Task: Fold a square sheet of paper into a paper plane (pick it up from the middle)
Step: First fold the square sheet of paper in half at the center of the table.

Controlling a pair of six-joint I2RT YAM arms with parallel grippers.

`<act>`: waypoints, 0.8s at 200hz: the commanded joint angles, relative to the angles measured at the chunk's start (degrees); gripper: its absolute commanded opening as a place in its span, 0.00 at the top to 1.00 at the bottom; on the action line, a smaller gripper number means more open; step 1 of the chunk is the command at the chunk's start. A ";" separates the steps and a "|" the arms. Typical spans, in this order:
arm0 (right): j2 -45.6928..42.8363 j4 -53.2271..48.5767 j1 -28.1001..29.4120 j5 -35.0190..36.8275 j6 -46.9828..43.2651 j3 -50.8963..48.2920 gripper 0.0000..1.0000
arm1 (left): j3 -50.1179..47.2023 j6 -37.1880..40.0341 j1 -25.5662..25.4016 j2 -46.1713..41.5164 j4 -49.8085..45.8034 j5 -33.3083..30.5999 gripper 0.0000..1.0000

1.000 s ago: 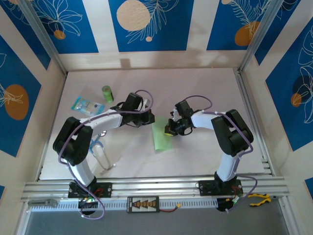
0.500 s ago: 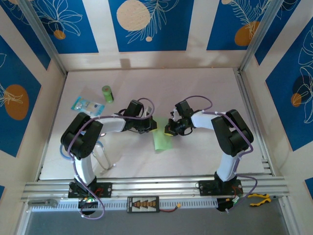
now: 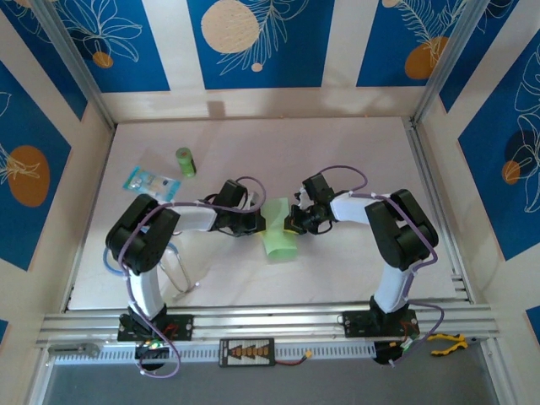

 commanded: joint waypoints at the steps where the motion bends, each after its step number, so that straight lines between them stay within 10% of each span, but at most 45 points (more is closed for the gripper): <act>1: 1.29 -6.26 -0.27 6.65 1.07 -2.88 1.00 | 0.13 1.02 -0.51 -3.61 -4.70 -2.67 1.00; 160: 0.52 -6.27 -0.38 7.33 1.12 -3.80 1.00 | -4.98 -5.10 -6.15 -1.95 -0.57 -0.88 1.00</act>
